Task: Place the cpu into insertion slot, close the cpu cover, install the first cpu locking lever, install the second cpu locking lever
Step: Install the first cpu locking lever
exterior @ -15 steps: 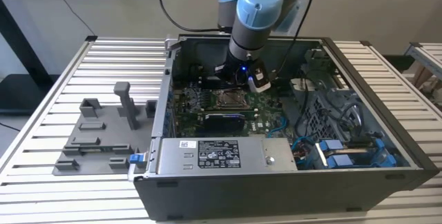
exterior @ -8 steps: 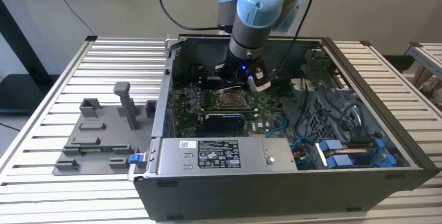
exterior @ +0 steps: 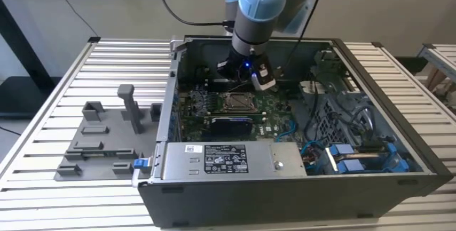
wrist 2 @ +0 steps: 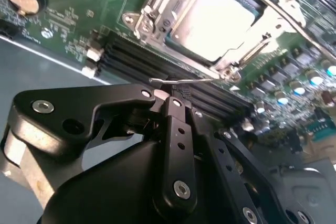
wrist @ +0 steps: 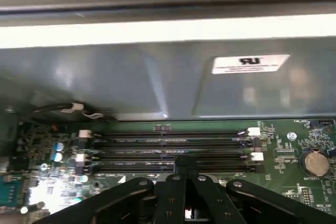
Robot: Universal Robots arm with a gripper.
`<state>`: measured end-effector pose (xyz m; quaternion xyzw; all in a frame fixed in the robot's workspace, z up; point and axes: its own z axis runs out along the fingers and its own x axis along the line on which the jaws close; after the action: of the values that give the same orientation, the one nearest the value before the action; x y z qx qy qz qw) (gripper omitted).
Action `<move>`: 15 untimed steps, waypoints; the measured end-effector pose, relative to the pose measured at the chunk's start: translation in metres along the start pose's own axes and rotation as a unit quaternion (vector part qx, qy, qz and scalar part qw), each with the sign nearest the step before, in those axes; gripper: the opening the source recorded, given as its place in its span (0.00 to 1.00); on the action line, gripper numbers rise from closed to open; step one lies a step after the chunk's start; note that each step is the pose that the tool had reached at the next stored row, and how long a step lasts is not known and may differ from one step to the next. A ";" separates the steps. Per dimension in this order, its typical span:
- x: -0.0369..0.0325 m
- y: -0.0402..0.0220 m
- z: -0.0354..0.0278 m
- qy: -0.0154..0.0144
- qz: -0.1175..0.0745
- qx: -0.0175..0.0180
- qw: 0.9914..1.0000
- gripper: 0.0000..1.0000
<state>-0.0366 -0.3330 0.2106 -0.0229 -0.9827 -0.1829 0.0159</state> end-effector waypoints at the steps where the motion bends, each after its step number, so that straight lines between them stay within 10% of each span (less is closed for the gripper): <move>1: 0.0016 0.0009 -0.0027 0.000 0.000 0.000 1.000 0.11; 15: 0.0293 0.0023 -0.0091 -0.006 -0.001 -0.001 1.000 0.11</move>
<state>-0.0655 -0.3330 0.2210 -0.0228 -0.9827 -0.1834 0.0097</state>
